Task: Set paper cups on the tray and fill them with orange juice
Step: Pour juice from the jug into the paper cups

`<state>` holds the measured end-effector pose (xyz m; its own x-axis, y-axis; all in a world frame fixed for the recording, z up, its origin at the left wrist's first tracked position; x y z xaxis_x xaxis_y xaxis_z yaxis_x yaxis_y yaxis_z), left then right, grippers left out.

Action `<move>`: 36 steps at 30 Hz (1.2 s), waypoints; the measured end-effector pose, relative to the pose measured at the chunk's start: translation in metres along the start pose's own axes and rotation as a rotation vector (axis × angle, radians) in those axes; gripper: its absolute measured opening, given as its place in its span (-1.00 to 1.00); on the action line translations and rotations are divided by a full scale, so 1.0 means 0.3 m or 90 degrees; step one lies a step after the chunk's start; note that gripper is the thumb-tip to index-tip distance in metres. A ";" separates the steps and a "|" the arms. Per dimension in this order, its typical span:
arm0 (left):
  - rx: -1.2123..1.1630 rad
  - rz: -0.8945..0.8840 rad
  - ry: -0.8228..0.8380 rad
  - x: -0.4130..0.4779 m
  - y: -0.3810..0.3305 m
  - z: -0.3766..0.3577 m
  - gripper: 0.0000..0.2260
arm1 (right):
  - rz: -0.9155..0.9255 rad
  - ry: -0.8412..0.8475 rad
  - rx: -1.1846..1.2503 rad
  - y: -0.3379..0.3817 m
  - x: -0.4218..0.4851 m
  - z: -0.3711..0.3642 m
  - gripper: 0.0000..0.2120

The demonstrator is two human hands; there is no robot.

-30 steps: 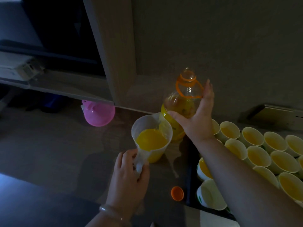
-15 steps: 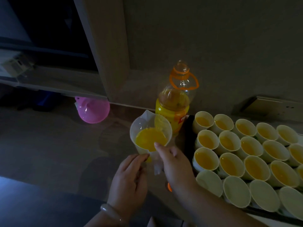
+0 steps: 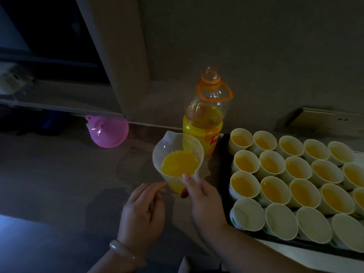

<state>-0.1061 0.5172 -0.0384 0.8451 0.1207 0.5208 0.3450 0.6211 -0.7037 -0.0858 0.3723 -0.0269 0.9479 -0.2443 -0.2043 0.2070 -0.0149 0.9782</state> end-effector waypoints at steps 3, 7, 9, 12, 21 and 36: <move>0.003 0.005 -0.012 0.013 -0.006 0.002 -0.77 | 0.019 -0.010 0.014 0.015 -0.006 0.022 -0.67; 0.011 0.001 -0.031 0.022 -0.021 -0.003 -0.78 | 0.041 -0.033 0.003 0.049 -0.012 0.080 -0.62; 0.014 -0.002 -0.038 0.026 -0.035 -0.011 -0.78 | 0.054 -0.045 -0.005 0.076 -0.018 0.117 -0.60; 0.014 -0.013 -0.051 0.032 -0.062 -0.026 -0.78 | 0.066 -0.057 0.002 0.118 -0.032 0.184 -0.58; -0.020 -0.038 -0.036 0.046 -0.145 -0.098 -0.77 | 0.067 -0.117 0.084 0.214 -0.078 0.388 -0.55; -0.052 -0.090 -0.024 0.076 -0.292 -0.218 -0.80 | 0.063 -0.267 0.113 0.285 -0.021 0.606 -0.54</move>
<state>-0.0903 0.4149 0.0035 0.7710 0.0664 0.6333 0.4921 0.5691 -0.6588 -0.1182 0.1963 0.0648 0.7732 -0.6238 -0.1139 0.0415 -0.1294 0.9907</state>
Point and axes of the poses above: each hand's wrist, its own x-axis towards the middle knuckle, its own z-axis out of the back of the hand, y = z × x, the point moved 3 cm from there along x, towards the middle knuckle, and after that the axes turned 7 degrees about -y, right-handed, at the moved point
